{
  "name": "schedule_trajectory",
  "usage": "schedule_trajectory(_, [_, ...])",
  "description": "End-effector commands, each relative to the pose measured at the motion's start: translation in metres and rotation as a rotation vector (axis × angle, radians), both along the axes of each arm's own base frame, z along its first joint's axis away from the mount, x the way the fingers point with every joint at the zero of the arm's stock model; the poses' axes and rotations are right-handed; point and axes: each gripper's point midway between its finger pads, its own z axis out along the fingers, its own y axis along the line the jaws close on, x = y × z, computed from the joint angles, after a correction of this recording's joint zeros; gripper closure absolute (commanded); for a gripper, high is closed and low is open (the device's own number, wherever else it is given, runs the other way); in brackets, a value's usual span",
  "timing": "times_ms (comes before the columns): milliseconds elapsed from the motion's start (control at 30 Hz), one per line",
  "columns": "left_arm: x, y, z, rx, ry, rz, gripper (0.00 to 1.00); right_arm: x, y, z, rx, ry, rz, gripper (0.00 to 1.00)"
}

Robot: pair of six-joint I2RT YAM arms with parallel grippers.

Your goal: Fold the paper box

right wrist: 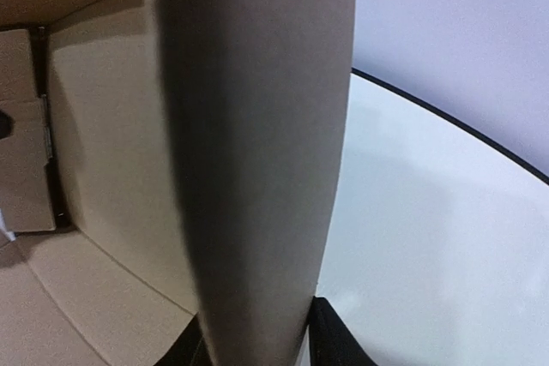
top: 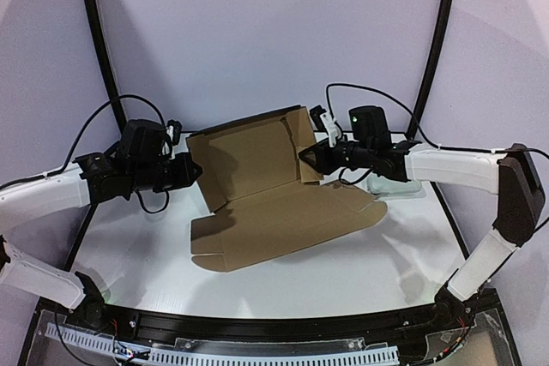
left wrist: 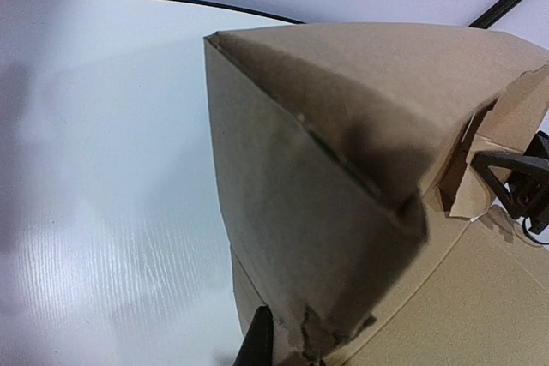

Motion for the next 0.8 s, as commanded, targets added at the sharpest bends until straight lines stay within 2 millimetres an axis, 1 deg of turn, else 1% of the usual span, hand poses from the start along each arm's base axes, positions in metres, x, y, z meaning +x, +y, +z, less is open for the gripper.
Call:
schedule_trajectory(0, [-0.011,-0.022,0.029,-0.116,-0.058,-0.110,0.99,0.015,0.005,-0.003,-0.056,-0.076,-0.109,0.69])
schedule_trajectory(100, [-0.014,-0.027,0.030,-0.132,-0.052,-0.139,0.99,0.027,0.000,-0.003,-0.075,-0.111,-0.223,0.76])
schedule_trajectory(267, [-0.015,-0.030,0.032,-0.146,-0.058,-0.150,0.99,0.046,-0.017,-0.008,-0.056,-0.107,-0.411,0.85])
schedule_trajectory(400, [-0.016,-0.030,0.032,-0.149,-0.060,-0.155,0.99,0.050,-0.019,-0.012,-0.082,-0.132,-0.451,0.90])
schedule_trajectory(567, [-0.018,-0.033,0.034,-0.159,-0.066,-0.170,0.99,0.060,-0.031,-0.021,-0.164,-0.172,-0.552,0.99])
schedule_trajectory(700, [-0.018,-0.034,0.035,-0.160,-0.064,-0.174,0.99,0.069,-0.048,-0.026,-0.236,-0.180,-0.673,1.00])
schedule_trajectory(767, [-0.018,-0.034,0.034,-0.158,-0.065,-0.173,0.99,0.071,-0.052,-0.031,-0.265,-0.176,-0.707,1.00])
